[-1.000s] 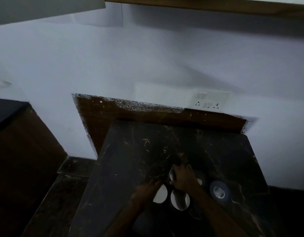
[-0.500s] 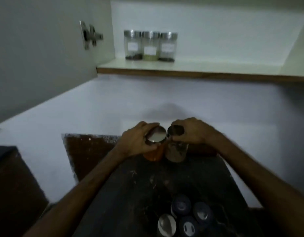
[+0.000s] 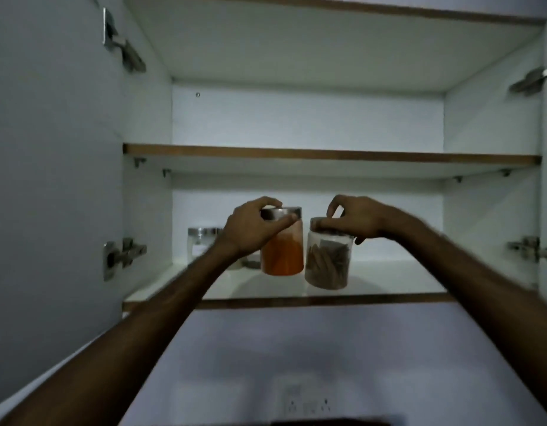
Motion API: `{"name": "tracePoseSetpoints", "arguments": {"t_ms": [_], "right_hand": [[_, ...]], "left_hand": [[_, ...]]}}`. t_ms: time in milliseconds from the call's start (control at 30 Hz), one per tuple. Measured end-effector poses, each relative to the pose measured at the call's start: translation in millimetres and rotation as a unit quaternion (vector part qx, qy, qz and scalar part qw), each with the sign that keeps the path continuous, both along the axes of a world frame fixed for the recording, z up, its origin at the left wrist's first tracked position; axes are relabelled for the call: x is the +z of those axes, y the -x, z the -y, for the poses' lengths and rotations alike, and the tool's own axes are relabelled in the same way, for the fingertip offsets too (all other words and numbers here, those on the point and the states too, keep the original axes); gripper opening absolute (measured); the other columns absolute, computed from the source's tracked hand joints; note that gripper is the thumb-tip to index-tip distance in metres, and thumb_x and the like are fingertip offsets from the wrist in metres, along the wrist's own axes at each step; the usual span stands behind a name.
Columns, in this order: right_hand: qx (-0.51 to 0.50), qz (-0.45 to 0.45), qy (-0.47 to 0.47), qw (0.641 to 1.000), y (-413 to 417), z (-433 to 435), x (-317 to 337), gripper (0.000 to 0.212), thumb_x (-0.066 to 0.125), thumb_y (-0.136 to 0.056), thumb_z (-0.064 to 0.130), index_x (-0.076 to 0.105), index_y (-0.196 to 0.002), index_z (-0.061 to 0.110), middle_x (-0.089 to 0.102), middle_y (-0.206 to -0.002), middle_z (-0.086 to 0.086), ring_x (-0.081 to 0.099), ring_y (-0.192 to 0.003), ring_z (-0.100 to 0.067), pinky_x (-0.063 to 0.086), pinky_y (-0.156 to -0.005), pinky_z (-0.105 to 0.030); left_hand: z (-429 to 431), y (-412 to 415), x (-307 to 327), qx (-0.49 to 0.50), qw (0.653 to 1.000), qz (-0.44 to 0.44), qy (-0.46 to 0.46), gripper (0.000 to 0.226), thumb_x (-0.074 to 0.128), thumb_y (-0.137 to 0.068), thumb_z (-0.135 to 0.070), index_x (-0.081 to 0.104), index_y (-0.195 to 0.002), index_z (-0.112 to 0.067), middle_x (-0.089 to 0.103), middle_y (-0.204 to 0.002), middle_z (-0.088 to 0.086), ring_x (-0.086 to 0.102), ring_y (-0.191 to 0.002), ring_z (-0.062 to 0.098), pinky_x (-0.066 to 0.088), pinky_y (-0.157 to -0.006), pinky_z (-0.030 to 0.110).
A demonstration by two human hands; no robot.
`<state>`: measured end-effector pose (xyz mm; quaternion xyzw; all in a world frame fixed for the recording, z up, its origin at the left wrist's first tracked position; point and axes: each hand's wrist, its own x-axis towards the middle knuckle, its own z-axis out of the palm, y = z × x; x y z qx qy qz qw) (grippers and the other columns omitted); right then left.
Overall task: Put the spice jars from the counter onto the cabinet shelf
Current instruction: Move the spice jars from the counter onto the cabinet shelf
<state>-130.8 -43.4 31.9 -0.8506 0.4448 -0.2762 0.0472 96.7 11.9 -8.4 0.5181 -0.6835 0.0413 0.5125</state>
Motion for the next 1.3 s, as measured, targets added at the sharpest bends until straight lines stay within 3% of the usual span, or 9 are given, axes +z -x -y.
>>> {"name": "tracePoseSetpoints", "arguments": {"t_ms": [200,267,367,567,767,900,1000,1167,1300], "right_hand": [[-0.017,-0.044,0.001,0.999,-14.1,106.1,-28.5,0.060,0.060,-0.083,0.063,0.051,-0.116,0.013,0.061,-0.113,-0.011,0.061,-0.095,-0.023,0.054,-0.076,-0.037],[-0.010,-0.020,0.007,1.000,-18.0,140.2,-38.1,0.057,0.059,-0.086,0.059,0.050,-0.115,0.011,0.062,-0.107,-0.011,0.057,-0.090,-0.023,0.045,-0.071,-0.032],[0.024,0.031,0.002,0.999,-23.0,179.3,-45.0,0.052,0.061,-0.087,0.056,0.050,-0.110,0.010,0.058,-0.098,-0.008,0.055,-0.084,-0.024,0.038,-0.063,-0.031],[0.069,0.039,0.037,0.996,-48.5,227.0,-55.9,0.046,0.058,-0.091,0.050,0.049,-0.109,0.008,0.058,-0.104,-0.015,0.058,-0.089,-0.028,0.043,-0.067,-0.034],[-0.013,0.003,0.148,0.989,-66.8,249.9,-73.4,0.052,0.044,-0.092,0.061,0.042,-0.118,0.017,0.052,-0.111,-0.013,0.054,-0.095,-0.030,0.039,-0.070,-0.036],[0.025,0.106,0.072,0.991,-66.0,257.8,-80.0,0.061,0.040,-0.091,0.066,0.042,-0.129,0.018,0.042,-0.130,-0.013,0.045,-0.118,-0.033,0.046,-0.091,-0.046],[0.114,0.209,0.047,0.970,-49.2,261.3,-69.4,0.051,0.044,-0.097,0.052,0.049,-0.132,0.017,0.046,-0.141,-0.010,0.047,-0.127,-0.027,0.041,-0.105,-0.039],[0.176,0.060,0.049,0.981,-33.1,268.3,-70.9,0.040,0.058,-0.094,0.013,0.054,-0.134,0.011,0.057,-0.134,-0.007,0.053,-0.121,-0.022,0.042,-0.101,-0.030],[0.057,0.034,0.132,0.989,-41.7,265.7,-71.0,0.047,0.063,-0.088,0.043,0.055,-0.128,0.020,0.049,-0.127,-0.007,0.049,-0.118,-0.027,0.045,-0.100,-0.046]], "left_hand": [[111.3,10.1,-10.0,0.076,0.992,0.067,-0.071,0.061,0.065,-0.079,-0.063,0.059,-0.125,-0.023,0.066,-0.119,0.001,0.063,-0.100,0.016,0.056,-0.084,0.039],[144.9,10.3,-16.2,0.115,0.983,0.115,-0.089,0.062,0.063,-0.081,-0.063,0.057,-0.127,-0.022,0.064,-0.122,0.002,0.060,-0.103,0.017,0.052,-0.085,0.034],[180.2,8.3,-23.9,0.182,0.960,0.191,-0.094,0.058,0.059,-0.085,-0.059,0.057,-0.128,-0.020,0.053,-0.124,0.007,0.055,-0.107,0.022,0.048,-0.086,0.033],[215.0,3.6,-21.9,0.301,0.892,0.332,-0.066,0.043,0.055,-0.091,-0.048,0.062,-0.122,-0.018,0.050,-0.121,0.010,0.050,-0.113,0.028,0.045,-0.089,0.045],[226.0,-5.0,-16.6,0.308,0.869,0.380,-0.078,0.034,0.054,-0.093,-0.023,0.059,-0.127,-0.025,0.056,-0.130,0.003,0.053,-0.118,0.026,0.045,-0.092,0.042],[225.4,-4.5,-11.9,0.303,0.873,0.377,-0.057,0.061,0.053,-0.087,-0.059,0.049,-0.137,-0.025,0.051,-0.140,0.003,0.046,-0.127,0.025,0.036,-0.099,0.046],[228.8,-4.5,-6.8,0.325,0.865,0.375,-0.077,0.071,0.049,-0.082,-0.072,0.053,-0.132,-0.021,0.055,-0.133,0.006,0.049,-0.122,0.025,0.036,-0.100,0.046],[237.5,-6.6,0.0,0.271,0.878,0.368,-0.140,0.051,0.071,-0.080,-0.047,0.057,-0.121,-0.020,0.064,-0.121,0.003,0.056,-0.118,0.025,0.021,-0.113,0.060],[232.9,-19.9,13.3,0.203,0.883,0.382,-0.179,0.044,0.072,-0.083,-0.025,0.050,-0.120,-0.028,0.059,-0.133,-0.007,0.048,-0.130,0.022,0.008,-0.114,0.065]]}}
